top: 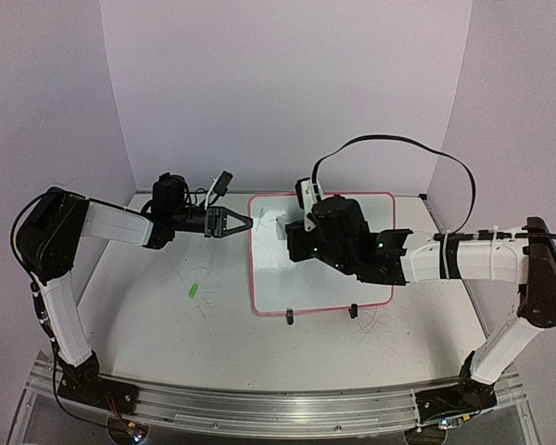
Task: Write a sentence on the whiteboard
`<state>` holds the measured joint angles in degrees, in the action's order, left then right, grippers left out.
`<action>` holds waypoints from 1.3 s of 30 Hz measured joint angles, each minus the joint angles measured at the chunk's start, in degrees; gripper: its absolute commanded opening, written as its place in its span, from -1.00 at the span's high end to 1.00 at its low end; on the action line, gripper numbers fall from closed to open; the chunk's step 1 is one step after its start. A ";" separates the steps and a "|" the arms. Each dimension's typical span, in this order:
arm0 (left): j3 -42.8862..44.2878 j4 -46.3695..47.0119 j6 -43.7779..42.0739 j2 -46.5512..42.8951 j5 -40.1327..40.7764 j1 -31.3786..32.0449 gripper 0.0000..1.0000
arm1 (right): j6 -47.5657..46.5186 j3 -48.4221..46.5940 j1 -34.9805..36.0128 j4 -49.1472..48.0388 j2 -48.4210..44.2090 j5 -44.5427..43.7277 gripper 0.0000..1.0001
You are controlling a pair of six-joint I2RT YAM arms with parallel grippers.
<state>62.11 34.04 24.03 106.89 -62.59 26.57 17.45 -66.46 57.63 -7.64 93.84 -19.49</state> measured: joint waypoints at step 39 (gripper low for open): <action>0.00 -0.10 0.00 0.00 0.28 0.00 1.00 | 1.10 -1.17 -0.09 -1.75 2.35 3.34 1.00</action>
<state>62.11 33.94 24.03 106.89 -62.31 26.57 18.54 -67.63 57.54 -9.39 96.19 -16.15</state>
